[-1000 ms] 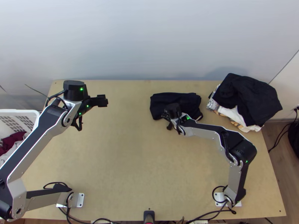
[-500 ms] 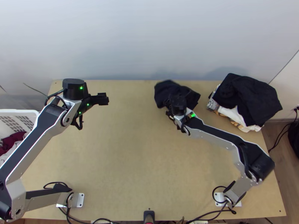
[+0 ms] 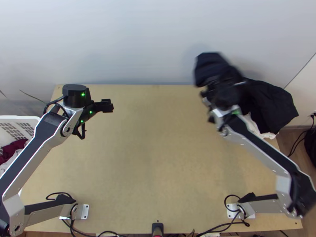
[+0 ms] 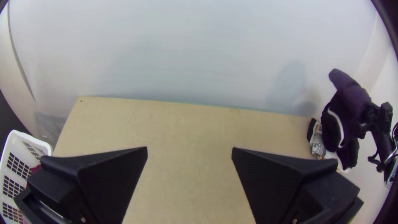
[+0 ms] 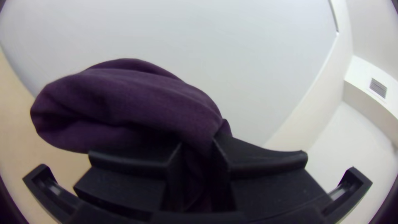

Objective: Fold the t-shirt

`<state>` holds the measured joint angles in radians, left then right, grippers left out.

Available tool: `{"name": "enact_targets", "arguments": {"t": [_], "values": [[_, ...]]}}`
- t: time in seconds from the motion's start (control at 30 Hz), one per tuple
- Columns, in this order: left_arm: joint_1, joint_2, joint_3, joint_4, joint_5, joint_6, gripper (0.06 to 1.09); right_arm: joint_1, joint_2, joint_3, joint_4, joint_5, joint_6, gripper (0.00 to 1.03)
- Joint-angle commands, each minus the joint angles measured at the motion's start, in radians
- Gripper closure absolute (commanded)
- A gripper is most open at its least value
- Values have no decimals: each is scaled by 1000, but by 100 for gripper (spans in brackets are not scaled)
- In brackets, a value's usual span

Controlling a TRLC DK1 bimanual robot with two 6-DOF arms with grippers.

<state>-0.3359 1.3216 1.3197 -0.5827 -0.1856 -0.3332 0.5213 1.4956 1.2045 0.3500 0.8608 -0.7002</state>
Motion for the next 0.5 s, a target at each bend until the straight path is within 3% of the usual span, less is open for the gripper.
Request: {"name": "enact_targets", "arguments": {"t": [0.0, 0.2, 0.47], "values": [[-5, -5, -16, -3, 0, 0, 10, -193, -172, 47, -2, 18, -42, 100], [-18, -2, -36, 3, 0, -4, 10, -422, -305, 4, -19, -51, -99, 100], [-17, -2, -79, 11, 0, -6, 10, -722, -339, -135, -25, -232, -38, 100]]}}
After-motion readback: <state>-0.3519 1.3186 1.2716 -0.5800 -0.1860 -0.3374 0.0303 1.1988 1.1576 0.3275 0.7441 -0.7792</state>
